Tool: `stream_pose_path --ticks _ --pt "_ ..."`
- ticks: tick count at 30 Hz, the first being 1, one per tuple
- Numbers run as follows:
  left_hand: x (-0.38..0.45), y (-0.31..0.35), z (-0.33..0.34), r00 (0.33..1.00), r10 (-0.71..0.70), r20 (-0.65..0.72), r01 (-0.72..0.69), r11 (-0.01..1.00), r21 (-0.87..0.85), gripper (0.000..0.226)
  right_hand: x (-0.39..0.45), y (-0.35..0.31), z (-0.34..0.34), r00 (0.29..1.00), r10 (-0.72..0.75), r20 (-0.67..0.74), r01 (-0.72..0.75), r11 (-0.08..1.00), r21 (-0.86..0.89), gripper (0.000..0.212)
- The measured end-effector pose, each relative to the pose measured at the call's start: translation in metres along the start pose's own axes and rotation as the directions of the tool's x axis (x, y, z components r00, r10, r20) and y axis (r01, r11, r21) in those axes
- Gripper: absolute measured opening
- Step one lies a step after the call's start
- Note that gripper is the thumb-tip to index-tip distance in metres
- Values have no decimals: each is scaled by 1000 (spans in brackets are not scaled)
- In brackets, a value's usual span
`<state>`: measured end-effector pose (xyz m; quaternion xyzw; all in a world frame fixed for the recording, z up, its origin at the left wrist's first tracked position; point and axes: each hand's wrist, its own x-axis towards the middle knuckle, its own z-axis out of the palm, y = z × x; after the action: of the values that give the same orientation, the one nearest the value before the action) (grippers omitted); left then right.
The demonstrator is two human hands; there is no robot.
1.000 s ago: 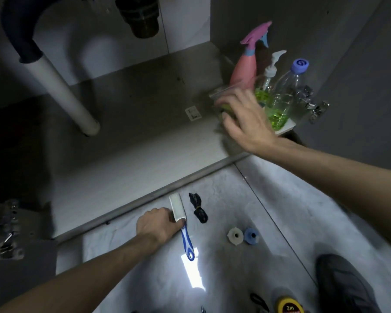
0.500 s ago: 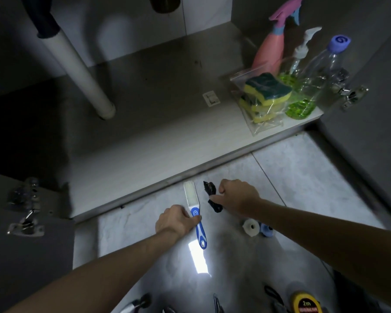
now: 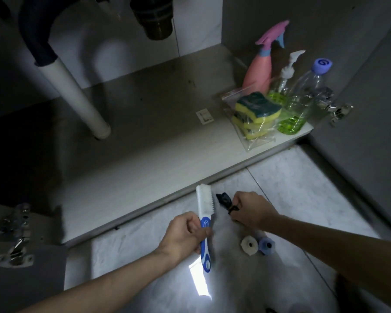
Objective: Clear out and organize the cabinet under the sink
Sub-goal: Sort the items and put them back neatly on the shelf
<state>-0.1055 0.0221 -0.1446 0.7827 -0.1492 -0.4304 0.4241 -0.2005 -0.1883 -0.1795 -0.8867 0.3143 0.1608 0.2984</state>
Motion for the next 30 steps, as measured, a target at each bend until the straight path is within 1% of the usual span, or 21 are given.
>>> stream_pose_path --ticks 2,4,6,8,11,15,17,19,23,26,28,30 --pt "-2 23 1 995 102 -17 -103 993 -52 30 -5 18 -22 1000 3 -4 -3 998 64 17" --pt "8 51 1 976 197 -87 -204 976 -71 28 -10 31 -40 999 -4 -37 8 993 117 15" --pt "32 83 1 956 256 -144 -269 959 -85 29 -13 39 -54 996 -19 -88 32 988 149 15" --pt "64 114 2 959 221 -177 -248 957 -150 30 -15 41 -67 990 -56 -128 77 982 170 16" --pt "113 150 10 972 98 -215 -142 970 -198 26 -12 39 -87 975 -123 -187 156 973 172 17" --pt "150 173 32 974 -6 -227 -58 960 -275 28 -8 41 -106 955 -135 -265 199 951 236 13" --pt "160 178 41 971 -17 -239 -35 977 -211 26 -7 47 -109 952 -120 -282 200 941 274 12" --pt "168 182 46 974 1 -228 -32 991 -131 24 -7 53 -111 950 -105 -293 195 935 297 13" --pt "175 185 45 970 55 -237 -43 998 55 35 -6 58 -111 943 -71 -325 187 921 341 13" --pt "175 180 42 959 112 -259 -71 984 164 38 -5 52 -107 940 -68 -334 201 902 382 13" --pt "173 175 39 955 141 -260 -87 974 211 44 -3 43 -106 933 -89 -348 229 894 386 12" --pt "168 173 32 951 151 -268 -92 971 222 49 -2 31 -104 924 -111 -366 261 883 390 11"
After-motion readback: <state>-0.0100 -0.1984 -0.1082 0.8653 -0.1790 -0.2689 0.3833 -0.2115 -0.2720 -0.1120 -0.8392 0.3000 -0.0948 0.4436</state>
